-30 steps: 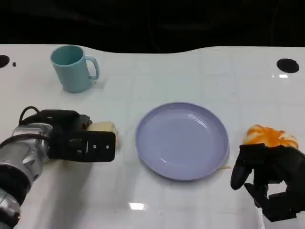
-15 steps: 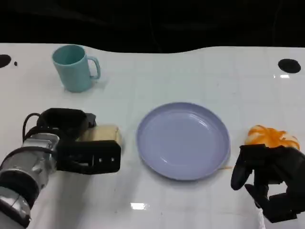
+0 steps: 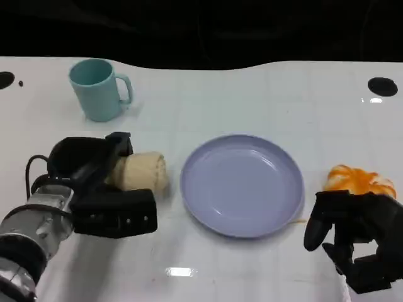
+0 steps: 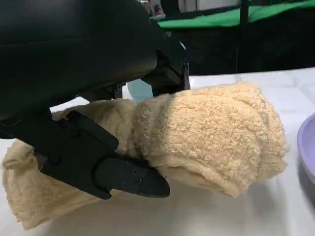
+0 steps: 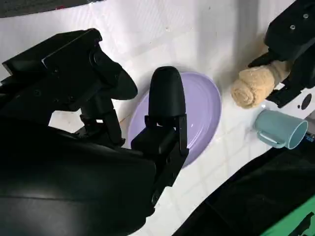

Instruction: Grasp the towel on the left side of the plate with the left hand and place it into the plate.

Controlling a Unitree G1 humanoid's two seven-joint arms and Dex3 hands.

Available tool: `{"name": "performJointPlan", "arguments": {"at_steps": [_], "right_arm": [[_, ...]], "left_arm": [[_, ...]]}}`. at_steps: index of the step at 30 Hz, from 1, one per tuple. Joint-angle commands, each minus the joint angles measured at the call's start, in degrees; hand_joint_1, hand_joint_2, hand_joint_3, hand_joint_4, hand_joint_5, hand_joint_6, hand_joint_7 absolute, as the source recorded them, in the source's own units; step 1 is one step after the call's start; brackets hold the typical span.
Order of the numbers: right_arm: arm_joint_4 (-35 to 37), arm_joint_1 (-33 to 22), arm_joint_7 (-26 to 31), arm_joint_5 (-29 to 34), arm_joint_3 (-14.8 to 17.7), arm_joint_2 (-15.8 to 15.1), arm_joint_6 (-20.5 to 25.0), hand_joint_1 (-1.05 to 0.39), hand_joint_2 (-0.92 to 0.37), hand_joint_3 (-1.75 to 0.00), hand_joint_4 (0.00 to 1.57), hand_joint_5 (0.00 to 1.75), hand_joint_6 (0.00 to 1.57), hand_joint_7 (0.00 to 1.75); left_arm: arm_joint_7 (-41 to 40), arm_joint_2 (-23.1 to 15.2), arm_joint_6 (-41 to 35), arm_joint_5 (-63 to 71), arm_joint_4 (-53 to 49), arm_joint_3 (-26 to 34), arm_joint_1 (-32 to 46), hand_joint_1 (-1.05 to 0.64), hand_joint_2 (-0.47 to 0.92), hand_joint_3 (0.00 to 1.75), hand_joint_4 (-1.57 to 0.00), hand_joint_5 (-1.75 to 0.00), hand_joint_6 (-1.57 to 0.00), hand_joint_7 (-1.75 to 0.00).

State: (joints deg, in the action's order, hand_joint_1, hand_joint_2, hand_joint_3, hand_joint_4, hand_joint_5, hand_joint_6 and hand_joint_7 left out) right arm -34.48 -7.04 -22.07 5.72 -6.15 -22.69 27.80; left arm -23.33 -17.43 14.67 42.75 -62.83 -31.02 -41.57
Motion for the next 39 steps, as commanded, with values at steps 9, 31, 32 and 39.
{"name": "performJointPlan", "arguments": {"at_steps": [9,31,32,39], "right_arm": [[-1.01,0.44,0.48,0.21,-0.13,-0.14,1.99,0.03,-0.53,-1.15,0.72,1.75,0.71,1.43],[-0.58,0.6,0.3,0.3,-0.62,-0.34,0.71,0.02,-0.53,-1.14,0.73,1.75,0.71,1.43],[-0.56,0.57,0.3,0.23,-0.62,-0.34,0.59,0.02,-0.53,-1.14,0.73,1.75,0.71,1.43],[-0.9,0.59,0.49,0.12,-0.77,-0.08,0.76,0.02,-0.53,-1.14,0.73,1.75,0.71,1.44]], "left_arm": [[6.37,0.02,-3.67,-3.46,17.26,4.59,1.05,-0.23,0.77,0.47,-0.84,-1.75,-0.6,-1.71],[20.08,13.86,-21.42,2.2,34.35,-0.81,1.1,-0.18,0.62,0.72,-0.87,-1.75,-0.56,-1.68],[19.97,14.08,-21.33,2.24,34.25,-0.91,1.09,-0.19,0.62,0.7,-0.87,-1.75,-0.59,-1.62],[24.25,15.47,-20.32,-0.64,32.83,-0.97,1.5,-0.23,0.85,0.2,-0.71,-1.65,-0.76,-0.85]]}}
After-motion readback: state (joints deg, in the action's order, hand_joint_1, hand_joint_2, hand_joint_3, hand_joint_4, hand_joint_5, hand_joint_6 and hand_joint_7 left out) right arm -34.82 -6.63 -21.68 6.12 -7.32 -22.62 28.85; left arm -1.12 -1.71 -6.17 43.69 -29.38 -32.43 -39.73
